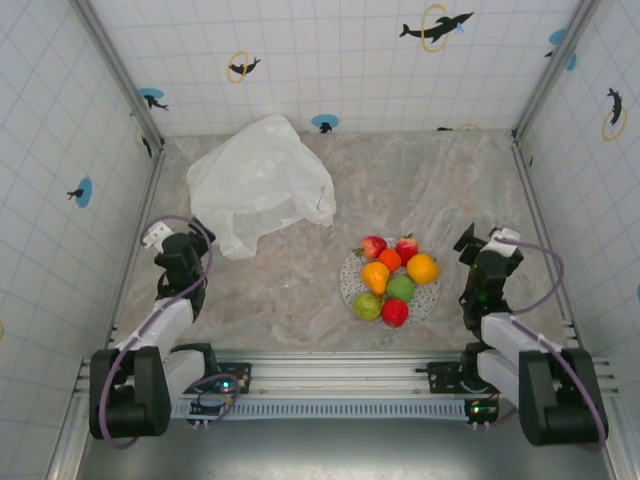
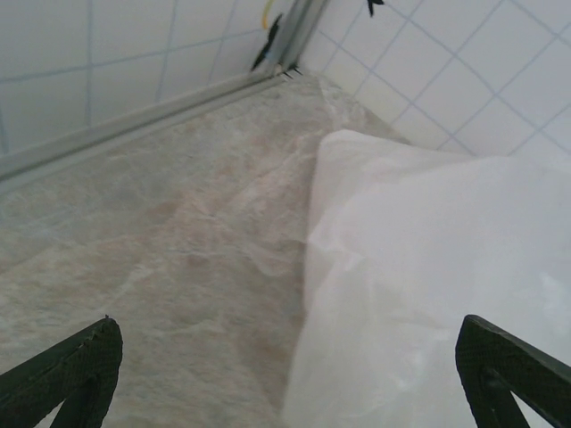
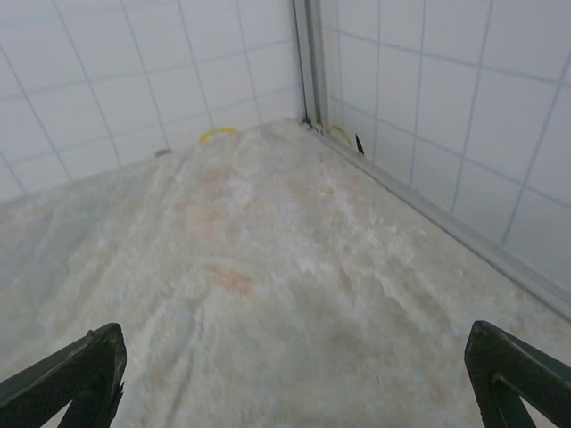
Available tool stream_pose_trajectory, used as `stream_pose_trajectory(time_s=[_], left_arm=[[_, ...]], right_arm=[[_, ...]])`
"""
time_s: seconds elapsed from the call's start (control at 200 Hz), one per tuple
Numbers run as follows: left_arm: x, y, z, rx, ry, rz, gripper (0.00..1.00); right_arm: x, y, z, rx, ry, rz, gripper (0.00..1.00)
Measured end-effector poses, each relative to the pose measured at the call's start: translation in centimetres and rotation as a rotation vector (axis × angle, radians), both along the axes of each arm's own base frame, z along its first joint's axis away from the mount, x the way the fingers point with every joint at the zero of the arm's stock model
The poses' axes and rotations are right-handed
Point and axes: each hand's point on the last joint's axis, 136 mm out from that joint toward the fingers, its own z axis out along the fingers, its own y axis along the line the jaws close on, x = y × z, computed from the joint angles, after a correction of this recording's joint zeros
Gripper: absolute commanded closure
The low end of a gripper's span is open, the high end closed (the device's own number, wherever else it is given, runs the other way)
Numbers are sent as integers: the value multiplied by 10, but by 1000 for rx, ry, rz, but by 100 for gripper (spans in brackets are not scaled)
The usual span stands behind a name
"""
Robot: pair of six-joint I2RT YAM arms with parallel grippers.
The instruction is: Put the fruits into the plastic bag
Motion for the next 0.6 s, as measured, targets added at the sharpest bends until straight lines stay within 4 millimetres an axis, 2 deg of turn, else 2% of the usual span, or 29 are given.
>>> stream_pose_trajectory(time_s=[0.095, 0.18, 0.34, 0.47, 0.601], left_arm=[[1, -17, 5, -72, 23, -61, 2], [-3, -36, 2, -119, 67, -120, 2], [-14, -66, -12, -154, 179, -221, 2], [-17, -84, -19, -151, 253, -280, 2], [-19, -86, -38, -141, 331, -282, 2]], right_arm=[[11, 8, 33, 35, -46, 35, 3], [24, 25, 61, 48, -60, 100, 4], [38, 85, 102, 8, -48, 311, 4], [39, 135, 112, -60, -6, 499, 4], [34, 173, 106, -113, 45, 655, 4]])
